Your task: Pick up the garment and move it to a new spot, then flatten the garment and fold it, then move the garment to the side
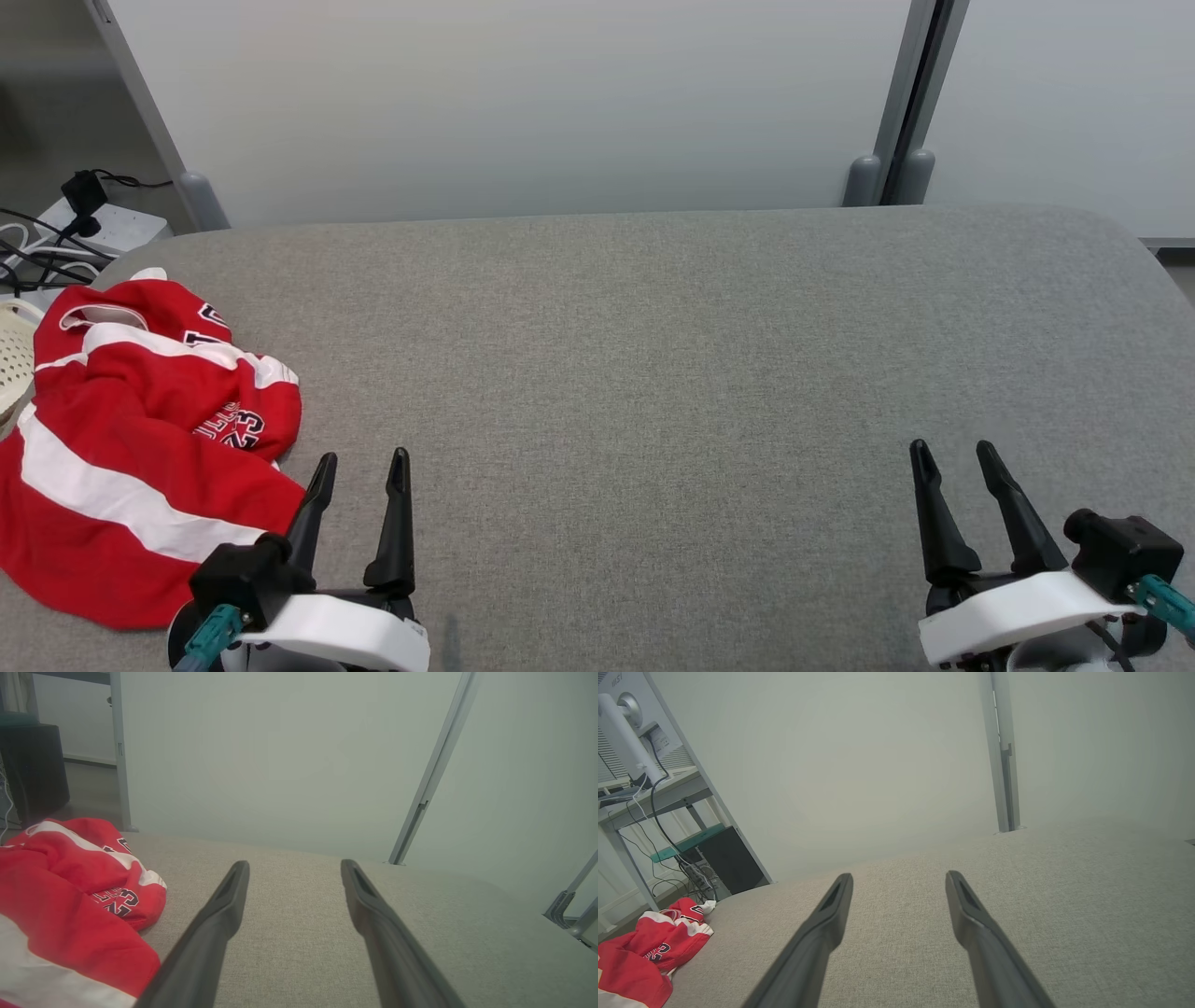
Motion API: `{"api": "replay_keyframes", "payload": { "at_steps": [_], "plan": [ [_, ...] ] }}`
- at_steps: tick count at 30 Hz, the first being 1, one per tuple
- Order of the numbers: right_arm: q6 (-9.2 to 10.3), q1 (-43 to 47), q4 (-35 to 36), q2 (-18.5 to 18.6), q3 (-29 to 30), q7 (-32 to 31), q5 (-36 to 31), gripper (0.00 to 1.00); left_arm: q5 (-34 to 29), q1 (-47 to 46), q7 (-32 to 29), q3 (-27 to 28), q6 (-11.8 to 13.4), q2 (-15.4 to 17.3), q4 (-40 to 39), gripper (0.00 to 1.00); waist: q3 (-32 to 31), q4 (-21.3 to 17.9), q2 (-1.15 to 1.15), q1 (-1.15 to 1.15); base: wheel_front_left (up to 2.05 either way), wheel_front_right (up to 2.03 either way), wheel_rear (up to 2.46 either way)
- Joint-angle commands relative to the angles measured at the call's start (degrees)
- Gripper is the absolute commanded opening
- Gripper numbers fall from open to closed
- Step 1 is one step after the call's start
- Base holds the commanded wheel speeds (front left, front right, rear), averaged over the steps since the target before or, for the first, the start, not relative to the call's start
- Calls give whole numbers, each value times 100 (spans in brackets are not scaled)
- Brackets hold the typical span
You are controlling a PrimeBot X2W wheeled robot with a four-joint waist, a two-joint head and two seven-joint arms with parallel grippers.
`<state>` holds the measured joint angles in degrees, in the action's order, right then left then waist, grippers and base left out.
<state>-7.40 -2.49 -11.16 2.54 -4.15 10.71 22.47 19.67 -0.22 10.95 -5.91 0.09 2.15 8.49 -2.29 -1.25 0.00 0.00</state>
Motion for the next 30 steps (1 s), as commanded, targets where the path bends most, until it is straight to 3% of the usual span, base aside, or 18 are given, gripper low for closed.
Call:
{"api": "replay_keyframes", "payload": {
  "at_steps": [1,17,27,30],
  "plan": [
    [-8,-256,216,87,-126,114,-246,100,-242,-304,89,108,43,51,-181,100,-6,0,0,0,0,0,0],
    [-9,-293,299,77,-147,429,-1544,100,-1552,-383,405,-31,84,73,-248,100,-52,-28,0,0,0,0,0],
    [-9,-269,230,60,-98,429,-1513,100,-1420,-377,405,18,85,73,-151,100,-64,69,0,0,0,0,0],
    [-9,-257,209,55,-116,429,-1496,100,-1371,-371,405,91,203,73,-7,100,-74,138,0,0,0,0,0]
  ]
}}
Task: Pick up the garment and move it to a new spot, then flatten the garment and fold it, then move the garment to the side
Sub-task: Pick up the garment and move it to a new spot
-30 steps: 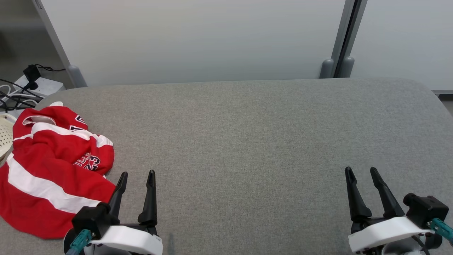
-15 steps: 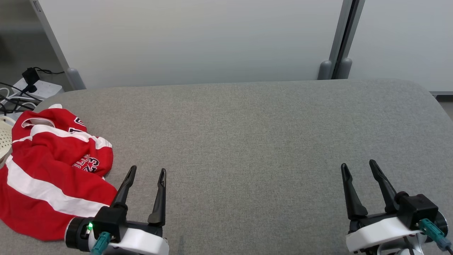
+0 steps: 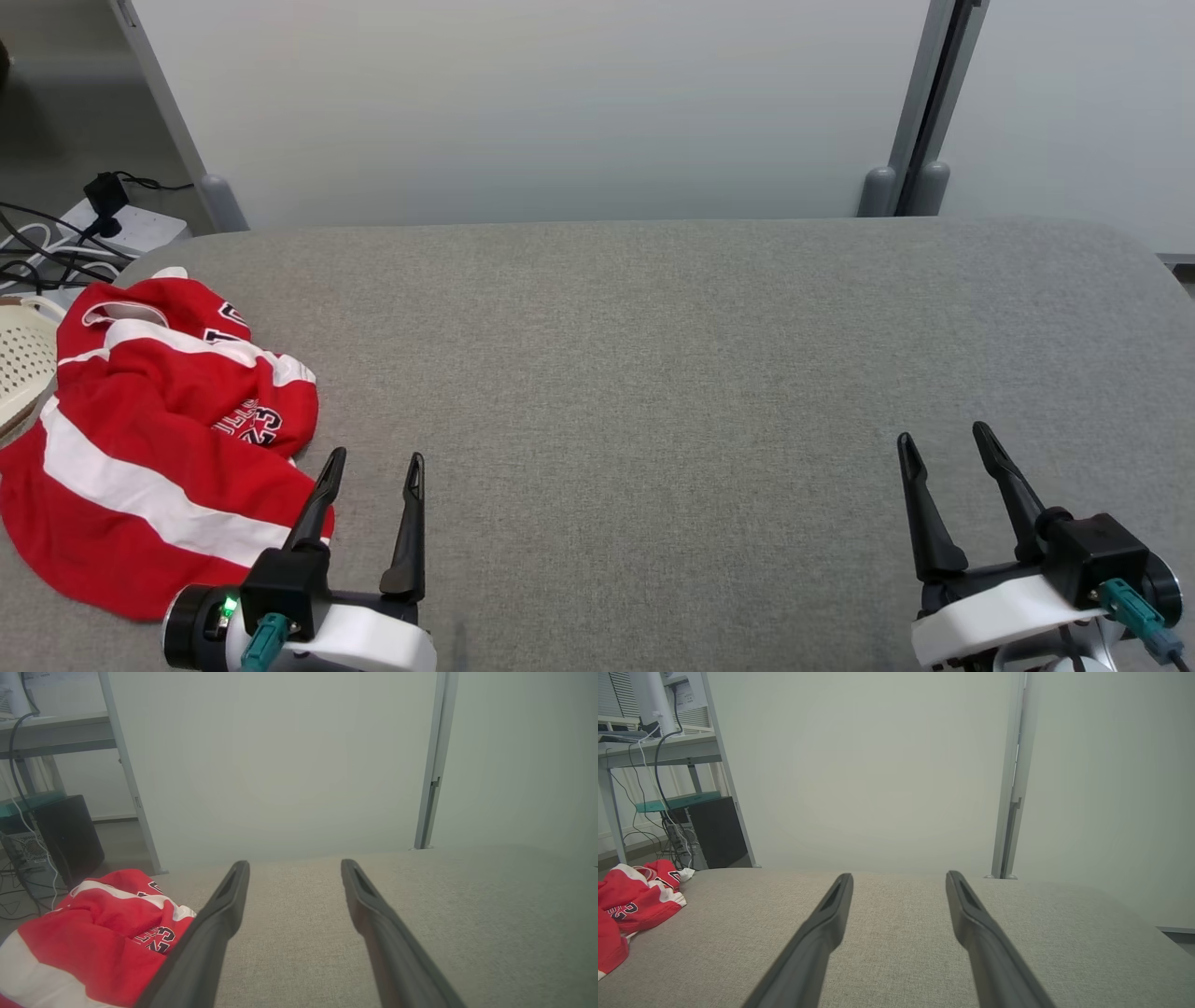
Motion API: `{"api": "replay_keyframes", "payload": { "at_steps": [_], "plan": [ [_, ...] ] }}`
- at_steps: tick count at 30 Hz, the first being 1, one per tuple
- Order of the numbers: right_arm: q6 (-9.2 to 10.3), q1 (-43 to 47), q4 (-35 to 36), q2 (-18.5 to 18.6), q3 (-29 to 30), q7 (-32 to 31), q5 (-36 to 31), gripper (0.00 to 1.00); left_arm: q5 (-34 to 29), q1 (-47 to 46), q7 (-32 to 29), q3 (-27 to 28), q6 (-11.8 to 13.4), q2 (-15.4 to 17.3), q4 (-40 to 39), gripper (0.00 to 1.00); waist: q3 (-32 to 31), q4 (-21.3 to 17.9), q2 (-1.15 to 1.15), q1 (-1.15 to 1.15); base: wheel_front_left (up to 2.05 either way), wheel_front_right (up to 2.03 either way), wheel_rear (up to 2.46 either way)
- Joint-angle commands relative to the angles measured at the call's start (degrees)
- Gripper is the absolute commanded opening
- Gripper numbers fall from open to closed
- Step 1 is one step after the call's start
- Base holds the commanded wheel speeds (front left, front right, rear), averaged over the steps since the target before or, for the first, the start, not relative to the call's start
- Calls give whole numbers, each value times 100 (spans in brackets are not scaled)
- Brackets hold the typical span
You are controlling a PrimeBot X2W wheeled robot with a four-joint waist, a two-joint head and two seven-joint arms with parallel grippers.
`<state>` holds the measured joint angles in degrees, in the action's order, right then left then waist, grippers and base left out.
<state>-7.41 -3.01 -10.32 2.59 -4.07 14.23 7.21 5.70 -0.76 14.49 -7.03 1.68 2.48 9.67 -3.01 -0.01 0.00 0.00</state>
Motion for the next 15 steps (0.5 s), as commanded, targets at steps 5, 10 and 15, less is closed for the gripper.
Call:
{"api": "replay_keyframes", "payload": {
  "at_steps": [5,10,15],
  "plan": [
    [-8,-198,61,45,-170,77,91,100,82,-352,51,239,149,40,-3,100,-9,194,0,0,0,0,0],
    [-8,-209,-20,37,-334,77,183,100,107,-361,51,253,177,40,59,100,30,708,0,0,0,0,0],
    [-8,-173,-16,33,-367,77,217,100,121,-352,51,291,194,40,26,100,54,1257,0,0,0,0,0]
  ]
}}
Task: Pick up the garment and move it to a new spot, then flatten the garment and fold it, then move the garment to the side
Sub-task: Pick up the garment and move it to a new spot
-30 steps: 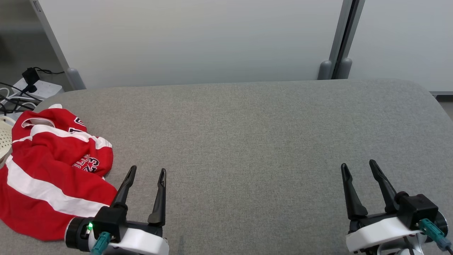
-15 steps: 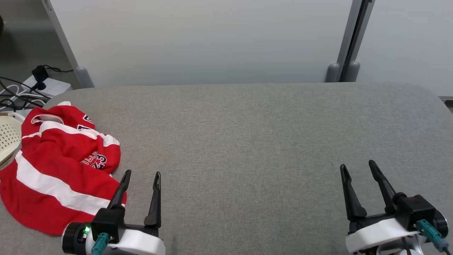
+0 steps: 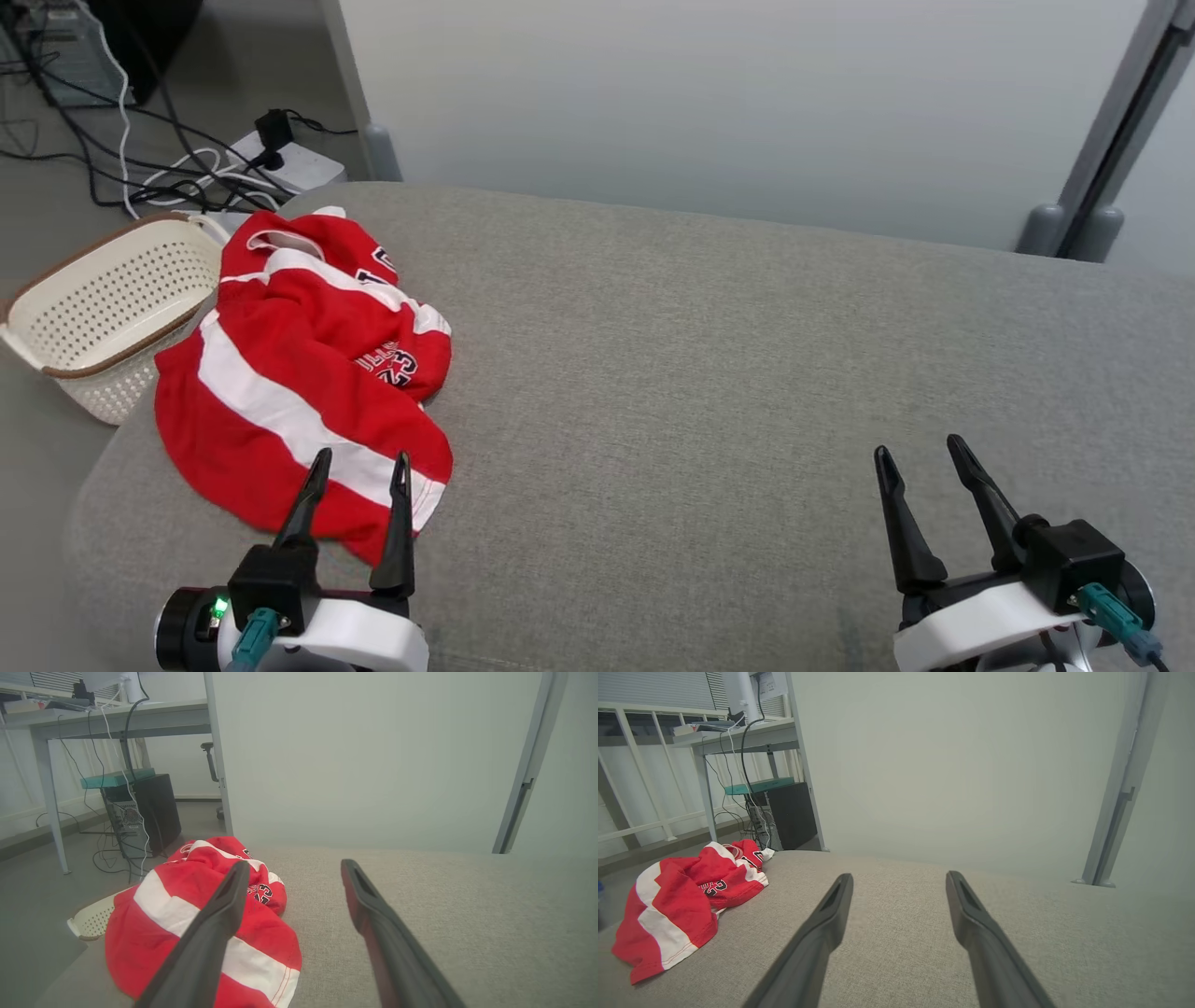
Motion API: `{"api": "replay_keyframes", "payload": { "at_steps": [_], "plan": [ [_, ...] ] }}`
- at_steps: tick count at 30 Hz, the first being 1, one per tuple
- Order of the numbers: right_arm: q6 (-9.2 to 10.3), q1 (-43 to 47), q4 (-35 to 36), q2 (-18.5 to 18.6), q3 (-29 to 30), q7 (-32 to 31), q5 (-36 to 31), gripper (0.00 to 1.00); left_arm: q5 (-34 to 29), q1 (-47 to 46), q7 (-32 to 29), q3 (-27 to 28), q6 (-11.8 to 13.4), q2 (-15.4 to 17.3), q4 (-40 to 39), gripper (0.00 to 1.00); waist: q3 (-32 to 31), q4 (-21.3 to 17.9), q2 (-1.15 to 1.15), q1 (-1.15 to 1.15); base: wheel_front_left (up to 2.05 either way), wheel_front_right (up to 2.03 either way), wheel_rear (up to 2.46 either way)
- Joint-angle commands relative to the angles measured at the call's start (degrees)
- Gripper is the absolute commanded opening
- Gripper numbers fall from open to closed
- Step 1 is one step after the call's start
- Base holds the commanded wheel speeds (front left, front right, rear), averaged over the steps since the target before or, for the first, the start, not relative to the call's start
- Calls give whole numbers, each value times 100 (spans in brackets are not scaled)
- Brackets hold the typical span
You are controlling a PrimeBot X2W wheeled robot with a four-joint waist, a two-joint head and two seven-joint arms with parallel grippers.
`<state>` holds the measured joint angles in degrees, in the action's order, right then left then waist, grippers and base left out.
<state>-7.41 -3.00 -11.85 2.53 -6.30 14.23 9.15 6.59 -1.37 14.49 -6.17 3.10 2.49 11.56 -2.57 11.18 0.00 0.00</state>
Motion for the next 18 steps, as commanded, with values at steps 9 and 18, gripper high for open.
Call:
{"api": "replay_keyframes", "payload": {
  "at_steps": [9,18],
  "plan": [
    [-8,-144,144,36,-198,77,92,100,68,-283,51,271,71,39,-190,100,26,807,0,0,0,0,0],
    [-8,-113,128,35,-248,77,127,100,156,-243,51,339,82,39,-149,100,-15,926,0,0,0,0,0]
  ]
}}
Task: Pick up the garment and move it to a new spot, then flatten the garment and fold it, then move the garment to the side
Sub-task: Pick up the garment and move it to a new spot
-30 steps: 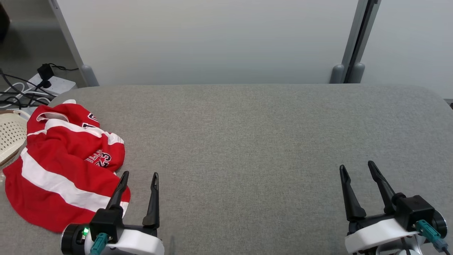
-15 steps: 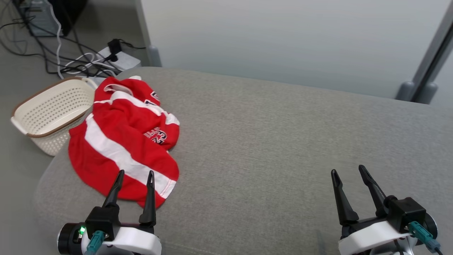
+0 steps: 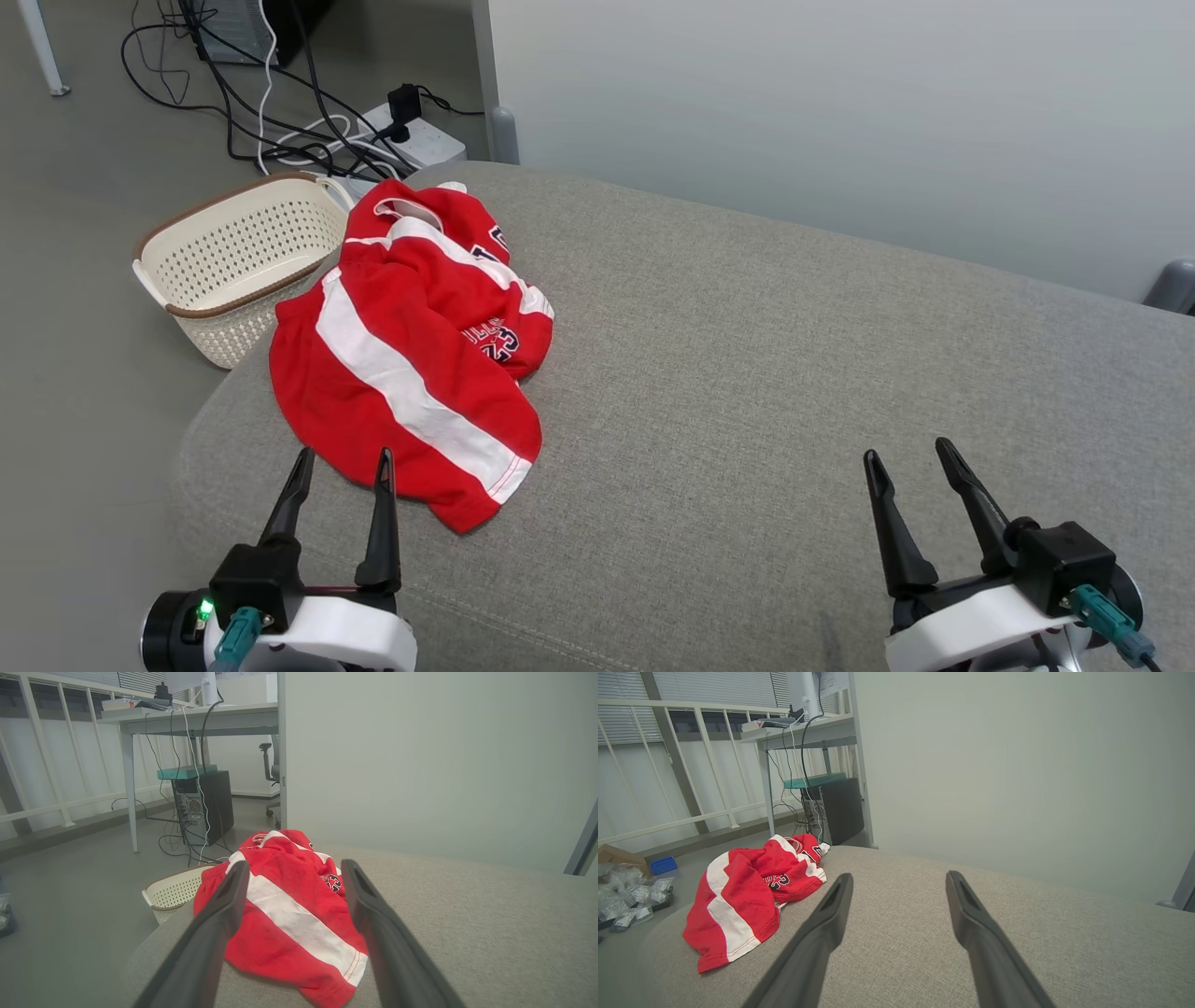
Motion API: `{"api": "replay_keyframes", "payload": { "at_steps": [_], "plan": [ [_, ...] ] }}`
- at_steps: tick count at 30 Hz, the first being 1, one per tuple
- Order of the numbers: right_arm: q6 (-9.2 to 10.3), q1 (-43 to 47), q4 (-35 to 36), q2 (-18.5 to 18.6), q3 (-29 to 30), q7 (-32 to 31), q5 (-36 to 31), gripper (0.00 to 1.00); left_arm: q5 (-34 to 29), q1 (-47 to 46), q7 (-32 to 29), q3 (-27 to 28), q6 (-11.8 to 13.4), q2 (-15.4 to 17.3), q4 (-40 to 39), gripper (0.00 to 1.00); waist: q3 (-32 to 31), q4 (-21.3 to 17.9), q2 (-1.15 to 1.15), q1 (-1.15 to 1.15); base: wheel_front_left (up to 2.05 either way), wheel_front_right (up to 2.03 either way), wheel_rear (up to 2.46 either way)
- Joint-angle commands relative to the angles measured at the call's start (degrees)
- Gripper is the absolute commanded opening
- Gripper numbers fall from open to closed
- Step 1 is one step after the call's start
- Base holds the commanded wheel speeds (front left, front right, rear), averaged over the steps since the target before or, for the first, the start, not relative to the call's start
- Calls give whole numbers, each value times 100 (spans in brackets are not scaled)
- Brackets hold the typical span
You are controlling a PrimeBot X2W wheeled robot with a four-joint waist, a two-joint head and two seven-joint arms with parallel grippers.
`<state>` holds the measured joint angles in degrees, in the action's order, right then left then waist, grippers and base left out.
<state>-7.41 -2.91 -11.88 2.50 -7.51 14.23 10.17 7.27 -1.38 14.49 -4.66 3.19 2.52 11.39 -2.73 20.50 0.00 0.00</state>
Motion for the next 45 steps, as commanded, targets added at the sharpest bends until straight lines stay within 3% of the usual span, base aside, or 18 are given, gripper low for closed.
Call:
{"api": "replay_keyframes", "payload": {
  "at_steps": [1,13,27,35,45],
  "plan": [
    [-8,-101,115,38,-148,77,22,100,140,-233,51,203,101,36,-90,100,-7,-39,0,0,0,0,0],
    [-8,-182,95,216,-265,77,-40,100,1097,-677,51,420,263,36,531,100,372,-326,0,0,0,0,0],
    [-8,-925,187,885,-519,77,19,100,1938,-2458,51,430,270,36,2091,100,1751,-595,0,0,0,0,0],
    [-8,-1200,204,1020,-573,77,79,100,2048,-3243,51,778,380,36,3170,100,2202,-889,0,0,0,0,0],
    [-8,-1360,210,1068,-592,77,126,100,1657,-3781,51,1337,438,69,4117,100,2423,-1103,0,0,0,0,0]
  ]
}}
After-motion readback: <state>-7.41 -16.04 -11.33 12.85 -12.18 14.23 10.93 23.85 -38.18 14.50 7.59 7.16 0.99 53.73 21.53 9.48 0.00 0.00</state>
